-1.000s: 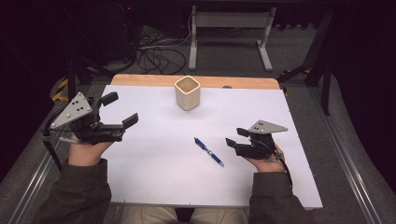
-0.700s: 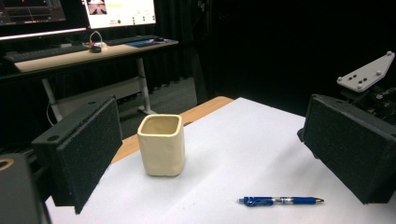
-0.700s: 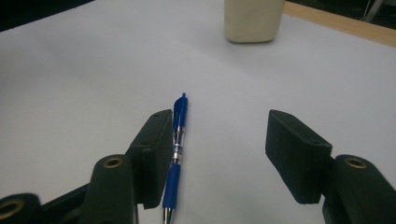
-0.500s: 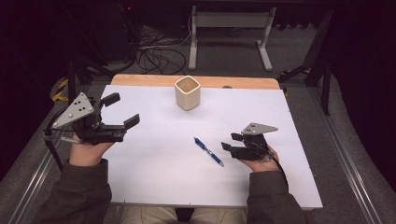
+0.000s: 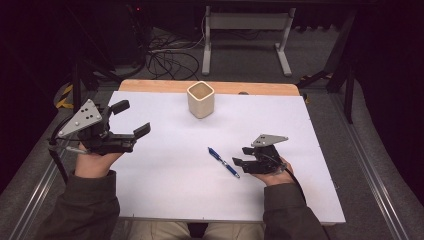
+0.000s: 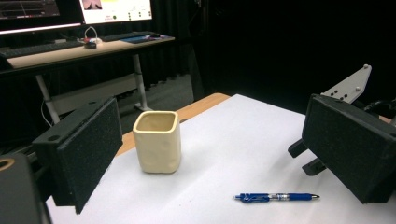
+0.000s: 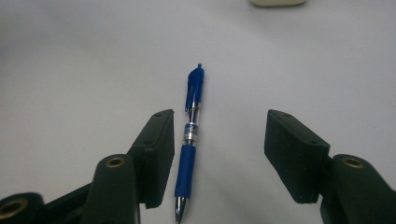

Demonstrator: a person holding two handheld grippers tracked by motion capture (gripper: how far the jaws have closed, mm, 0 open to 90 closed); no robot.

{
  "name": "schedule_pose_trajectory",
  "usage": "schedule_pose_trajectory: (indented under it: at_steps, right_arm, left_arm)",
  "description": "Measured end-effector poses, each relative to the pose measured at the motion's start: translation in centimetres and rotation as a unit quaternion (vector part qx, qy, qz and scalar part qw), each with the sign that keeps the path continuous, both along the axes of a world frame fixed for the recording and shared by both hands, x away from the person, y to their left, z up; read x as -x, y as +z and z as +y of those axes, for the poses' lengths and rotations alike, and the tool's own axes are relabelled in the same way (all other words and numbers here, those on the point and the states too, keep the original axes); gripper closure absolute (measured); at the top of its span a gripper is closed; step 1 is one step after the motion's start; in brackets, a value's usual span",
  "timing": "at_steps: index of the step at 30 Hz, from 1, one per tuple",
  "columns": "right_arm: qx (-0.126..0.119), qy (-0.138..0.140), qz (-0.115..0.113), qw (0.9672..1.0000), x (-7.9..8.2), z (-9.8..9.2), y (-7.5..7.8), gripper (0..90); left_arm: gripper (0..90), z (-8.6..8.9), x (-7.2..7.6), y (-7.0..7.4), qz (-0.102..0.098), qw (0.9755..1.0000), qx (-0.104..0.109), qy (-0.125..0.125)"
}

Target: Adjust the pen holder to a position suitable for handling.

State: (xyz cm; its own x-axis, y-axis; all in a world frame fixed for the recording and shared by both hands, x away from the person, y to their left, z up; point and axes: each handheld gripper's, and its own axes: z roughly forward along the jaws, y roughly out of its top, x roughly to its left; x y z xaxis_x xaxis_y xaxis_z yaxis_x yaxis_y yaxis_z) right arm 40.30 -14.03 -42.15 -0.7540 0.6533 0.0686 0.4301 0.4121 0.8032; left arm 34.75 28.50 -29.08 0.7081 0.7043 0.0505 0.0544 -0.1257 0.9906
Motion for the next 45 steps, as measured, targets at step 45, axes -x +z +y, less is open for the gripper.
schedule_pose_trajectory:
  at_steps: [45]
  right_arm:
    - [0.145, 0.024, 0.062, 0.9872, 0.1, 3.1, -2.5, 61.5]
  left_arm:
    - [6.3, -0.3, -0.2, -0.3, 0.003, 1.0000, -0.007, 0.004]
